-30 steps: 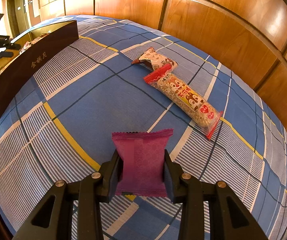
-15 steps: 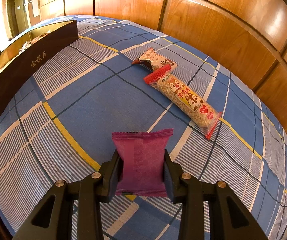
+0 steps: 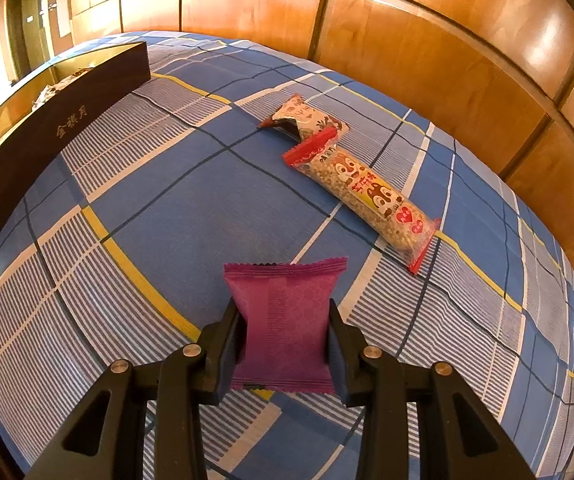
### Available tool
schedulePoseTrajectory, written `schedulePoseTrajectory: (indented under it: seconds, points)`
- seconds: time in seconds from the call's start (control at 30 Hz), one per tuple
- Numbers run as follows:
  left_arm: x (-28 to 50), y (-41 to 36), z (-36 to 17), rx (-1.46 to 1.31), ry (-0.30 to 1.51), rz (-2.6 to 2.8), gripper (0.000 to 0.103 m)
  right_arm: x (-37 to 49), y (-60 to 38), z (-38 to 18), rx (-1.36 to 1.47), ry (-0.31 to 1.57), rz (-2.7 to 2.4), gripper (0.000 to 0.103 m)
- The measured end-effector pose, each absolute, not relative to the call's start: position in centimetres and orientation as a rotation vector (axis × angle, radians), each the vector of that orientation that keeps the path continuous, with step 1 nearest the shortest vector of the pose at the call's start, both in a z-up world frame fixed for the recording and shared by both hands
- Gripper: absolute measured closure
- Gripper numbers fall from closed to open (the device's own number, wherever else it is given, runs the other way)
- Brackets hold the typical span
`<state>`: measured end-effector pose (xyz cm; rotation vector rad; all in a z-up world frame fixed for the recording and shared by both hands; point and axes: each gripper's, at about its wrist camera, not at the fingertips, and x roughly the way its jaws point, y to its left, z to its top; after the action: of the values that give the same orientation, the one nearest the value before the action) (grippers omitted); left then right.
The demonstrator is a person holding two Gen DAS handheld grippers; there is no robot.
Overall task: Organize snacks
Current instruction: 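Carry the purple pouch in the right gripper toward the gold tray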
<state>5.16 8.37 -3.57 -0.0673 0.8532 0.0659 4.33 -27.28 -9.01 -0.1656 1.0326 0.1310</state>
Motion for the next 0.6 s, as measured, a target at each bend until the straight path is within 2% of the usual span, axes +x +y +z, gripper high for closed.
schedulePoseTrajectory:
  seconds: [0.33, 0.6]
  points:
    - [4.0, 9.8, -3.0, -0.069, 0.790, 0.099, 0.039, 4.9, -27.3, -8.8, -0.058, 1.092, 0.020, 0.065]
    - [3.2, 10.9, -2.8, -0.079, 0.762, 0.111, 0.038, 3.6, -26.5, -8.7, -0.009, 1.065, -0.050, 0.065]
